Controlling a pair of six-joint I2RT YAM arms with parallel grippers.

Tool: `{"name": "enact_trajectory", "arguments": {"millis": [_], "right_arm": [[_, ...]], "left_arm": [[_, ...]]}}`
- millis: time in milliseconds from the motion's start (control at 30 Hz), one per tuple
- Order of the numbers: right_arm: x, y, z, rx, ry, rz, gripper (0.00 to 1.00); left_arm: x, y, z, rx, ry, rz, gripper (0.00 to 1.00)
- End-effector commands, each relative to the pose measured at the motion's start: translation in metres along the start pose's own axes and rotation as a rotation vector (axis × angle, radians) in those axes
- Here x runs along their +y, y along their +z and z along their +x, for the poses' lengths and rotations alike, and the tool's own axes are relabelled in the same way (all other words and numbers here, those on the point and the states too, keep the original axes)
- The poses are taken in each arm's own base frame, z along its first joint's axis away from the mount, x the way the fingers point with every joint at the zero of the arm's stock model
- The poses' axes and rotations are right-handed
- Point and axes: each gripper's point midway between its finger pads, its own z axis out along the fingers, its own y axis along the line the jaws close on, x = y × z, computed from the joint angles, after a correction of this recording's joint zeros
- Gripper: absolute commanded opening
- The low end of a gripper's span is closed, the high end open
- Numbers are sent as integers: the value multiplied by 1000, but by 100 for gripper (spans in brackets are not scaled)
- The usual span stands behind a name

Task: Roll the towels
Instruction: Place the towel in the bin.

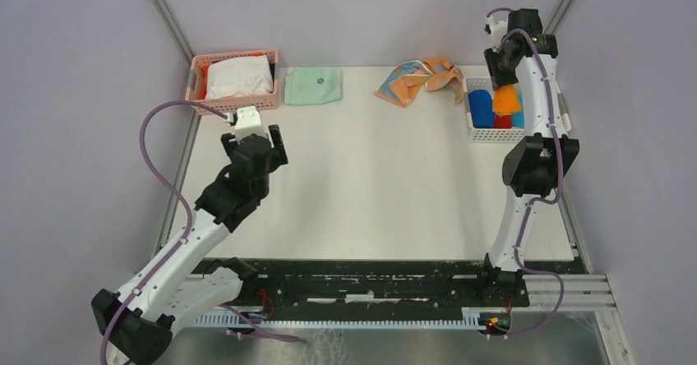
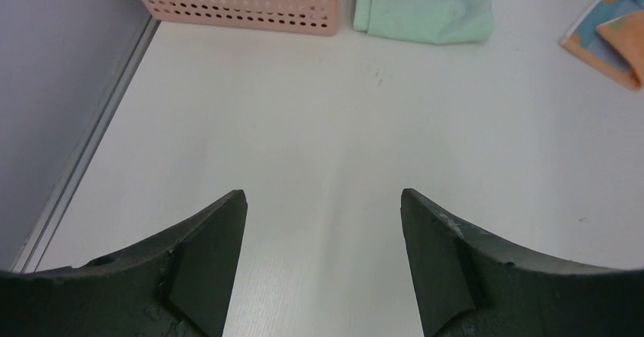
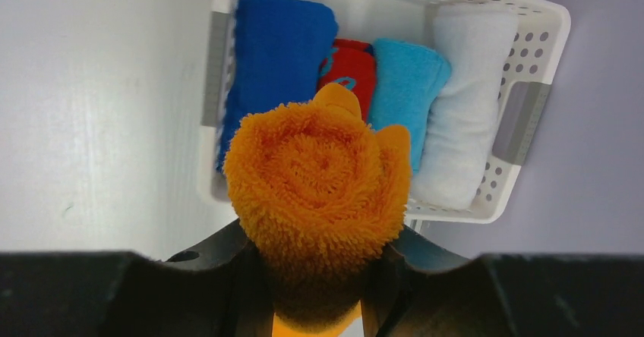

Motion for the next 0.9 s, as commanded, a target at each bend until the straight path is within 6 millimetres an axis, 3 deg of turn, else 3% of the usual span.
{"name": "enact_trajectory", "arguments": {"millis": [0,200,467,867], "right_arm": [[-42,38,1,-31,-40,31,12],[-86,75,14,-63,-9,39,8],[-130,102,48,59,-106,174,6],[-121,172,102,167,-47,85,10]], "left_arm": [[5,14,6,-41,35,-52,81],[-1,31,28,13,93,-77,80],[-5,40,47,39,135,-70,79],[-8,47,61,85,181,-75,78]]}}
